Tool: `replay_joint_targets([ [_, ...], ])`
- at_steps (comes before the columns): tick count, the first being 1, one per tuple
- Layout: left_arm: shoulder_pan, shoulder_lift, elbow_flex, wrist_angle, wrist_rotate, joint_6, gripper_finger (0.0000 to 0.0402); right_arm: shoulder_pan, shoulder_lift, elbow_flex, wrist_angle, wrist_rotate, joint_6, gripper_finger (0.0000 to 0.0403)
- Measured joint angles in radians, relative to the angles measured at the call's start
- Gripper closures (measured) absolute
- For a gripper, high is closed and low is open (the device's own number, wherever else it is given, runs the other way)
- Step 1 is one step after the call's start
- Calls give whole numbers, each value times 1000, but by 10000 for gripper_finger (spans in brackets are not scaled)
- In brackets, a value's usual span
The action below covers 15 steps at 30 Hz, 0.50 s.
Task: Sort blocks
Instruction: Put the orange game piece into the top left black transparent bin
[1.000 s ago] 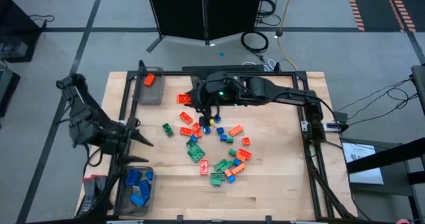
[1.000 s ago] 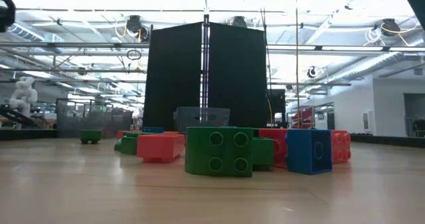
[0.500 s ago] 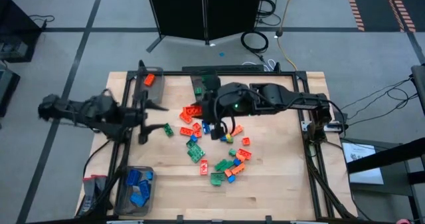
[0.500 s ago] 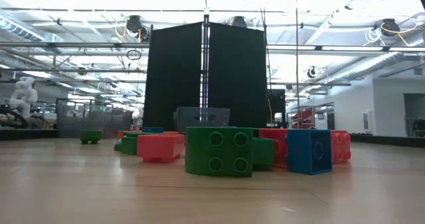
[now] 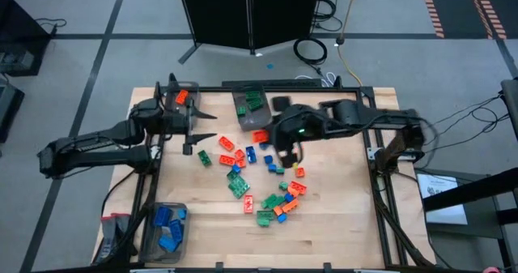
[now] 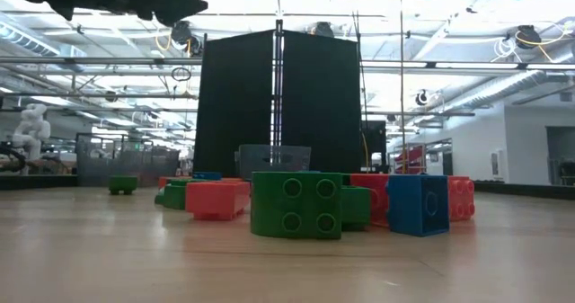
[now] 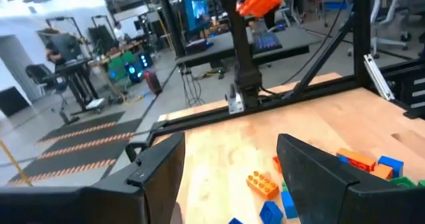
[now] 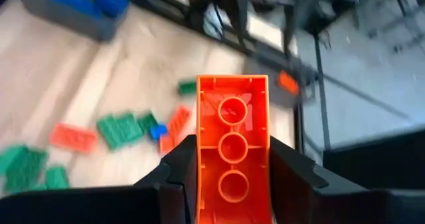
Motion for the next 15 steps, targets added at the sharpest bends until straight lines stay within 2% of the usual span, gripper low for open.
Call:
replay_joint_targets([
  [6, 3, 1, -1, 8, 61, 22, 162, 11, -426, -492, 208, 86, 165, 286],
  [8, 2, 8, -1, 37, 104, 26, 162, 16, -567, -671, 409, 147, 176, 286],
  [10, 2, 31, -1, 87, 157, 9, 162, 8, -671, -844, 644, 148, 131, 286],
  [13, 2, 84, -1, 176, 214, -41, 162, -17, -744, -1075, 1010, 91, 10, 286],
  [15, 2, 126, -1, 240, 237, -73, 162, -39, -741, -1200, 1221, 35, -43, 286],
])
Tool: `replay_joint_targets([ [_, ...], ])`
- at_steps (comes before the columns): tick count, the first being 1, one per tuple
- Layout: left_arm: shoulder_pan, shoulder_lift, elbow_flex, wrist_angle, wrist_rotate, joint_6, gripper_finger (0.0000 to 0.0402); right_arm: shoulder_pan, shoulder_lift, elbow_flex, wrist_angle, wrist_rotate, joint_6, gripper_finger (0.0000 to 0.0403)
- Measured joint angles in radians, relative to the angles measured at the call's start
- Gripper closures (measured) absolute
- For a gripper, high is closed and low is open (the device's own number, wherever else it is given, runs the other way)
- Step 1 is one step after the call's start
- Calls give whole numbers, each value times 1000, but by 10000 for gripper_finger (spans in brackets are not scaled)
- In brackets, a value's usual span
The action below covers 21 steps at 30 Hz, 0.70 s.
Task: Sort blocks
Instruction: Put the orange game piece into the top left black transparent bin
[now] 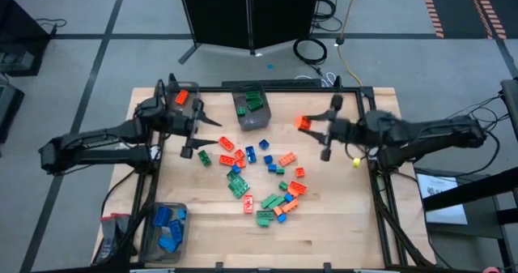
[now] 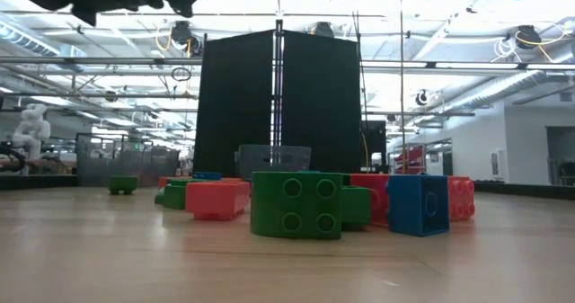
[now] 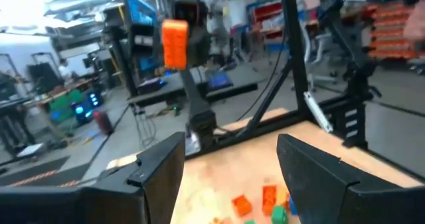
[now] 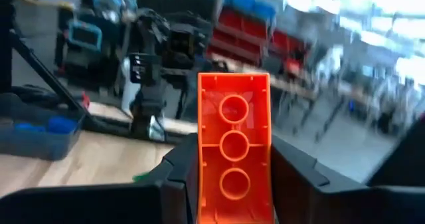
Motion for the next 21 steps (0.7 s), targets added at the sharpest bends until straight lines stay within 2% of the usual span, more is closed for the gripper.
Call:
replay_joint_targets([
  [5, 0, 110, 0, 190, 5, -53, 162, -60, 116, -167, 449, -152, -24, 286],
  [11, -2, 228, 0, 409, 5, -136, 162, -97, 335, -160, 744, -262, -3, 286],
  [16, -10, 290, 0, 451, 5, -137, 162, -118, 466, -90, 802, -315, -14, 286],
  [21, -25, 310, 0, 459, -10, -131, 162, -144, 559, -6, 806, -373, 45, 286],
])
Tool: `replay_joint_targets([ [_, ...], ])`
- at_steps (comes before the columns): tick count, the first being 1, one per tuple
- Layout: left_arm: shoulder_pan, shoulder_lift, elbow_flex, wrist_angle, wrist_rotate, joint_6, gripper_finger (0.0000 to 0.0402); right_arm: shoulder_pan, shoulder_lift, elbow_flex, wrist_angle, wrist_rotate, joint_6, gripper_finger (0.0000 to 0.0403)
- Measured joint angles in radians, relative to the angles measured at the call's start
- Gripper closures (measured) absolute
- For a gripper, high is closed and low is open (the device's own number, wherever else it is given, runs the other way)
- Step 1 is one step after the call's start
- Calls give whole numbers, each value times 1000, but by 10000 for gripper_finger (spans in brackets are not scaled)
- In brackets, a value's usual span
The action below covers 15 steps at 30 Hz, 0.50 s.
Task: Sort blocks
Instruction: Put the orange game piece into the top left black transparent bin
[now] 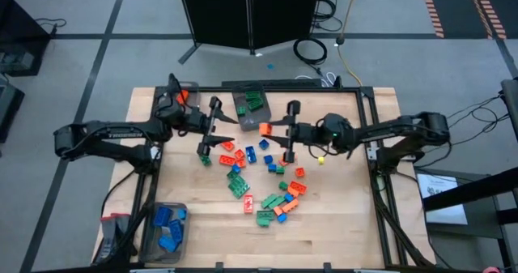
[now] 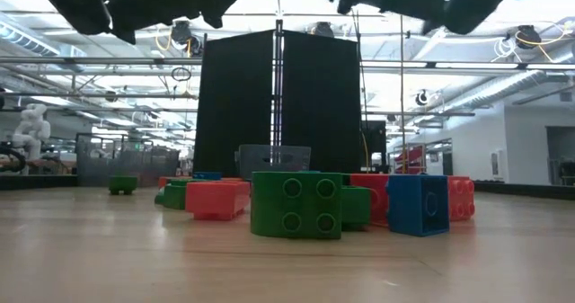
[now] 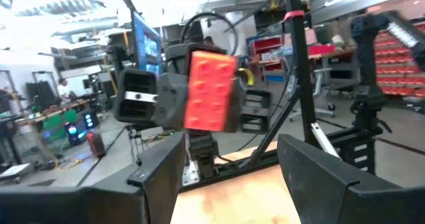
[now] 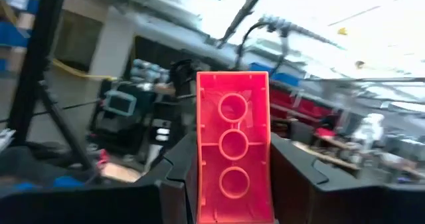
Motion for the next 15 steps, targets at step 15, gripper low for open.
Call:
replay_joint_targets([
  [15, -3, 8, 0, 37, -25, -5, 162, -5, 256, 214, -9, -74, 31, 286],
])
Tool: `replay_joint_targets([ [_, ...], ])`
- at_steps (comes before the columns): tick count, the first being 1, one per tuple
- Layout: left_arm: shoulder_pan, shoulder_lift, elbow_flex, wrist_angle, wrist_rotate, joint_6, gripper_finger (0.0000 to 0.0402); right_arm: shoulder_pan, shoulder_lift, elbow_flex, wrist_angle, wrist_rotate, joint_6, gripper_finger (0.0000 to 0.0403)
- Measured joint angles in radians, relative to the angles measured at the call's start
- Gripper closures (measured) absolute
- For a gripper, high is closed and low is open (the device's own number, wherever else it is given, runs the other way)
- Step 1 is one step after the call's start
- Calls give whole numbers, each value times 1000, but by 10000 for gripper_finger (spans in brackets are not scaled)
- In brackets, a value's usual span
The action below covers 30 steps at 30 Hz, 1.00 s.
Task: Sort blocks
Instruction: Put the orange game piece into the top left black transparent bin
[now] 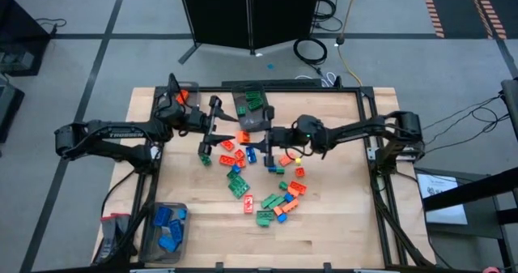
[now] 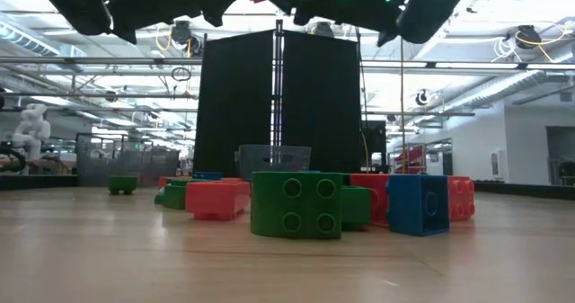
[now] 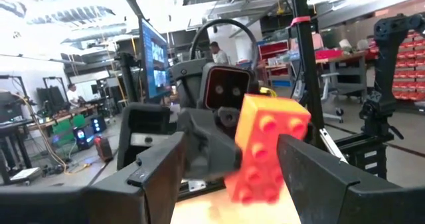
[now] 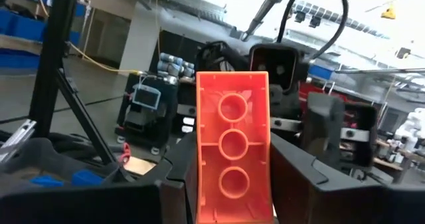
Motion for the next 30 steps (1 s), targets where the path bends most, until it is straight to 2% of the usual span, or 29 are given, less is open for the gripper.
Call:
replay_joint_targets([
  [5, 0, -3, 0, 10, 5, -2, 162, -5, 41, 51, -2, -4, -7, 286],
  [16, 0, -2, 1, -24, 17, -31, 162, -19, 46, 59, -2, -34, -10, 286],
  [30, 0, 1, 0, -52, 24, -24, 162, -20, -44, 62, -111, -63, -36, 286],
])
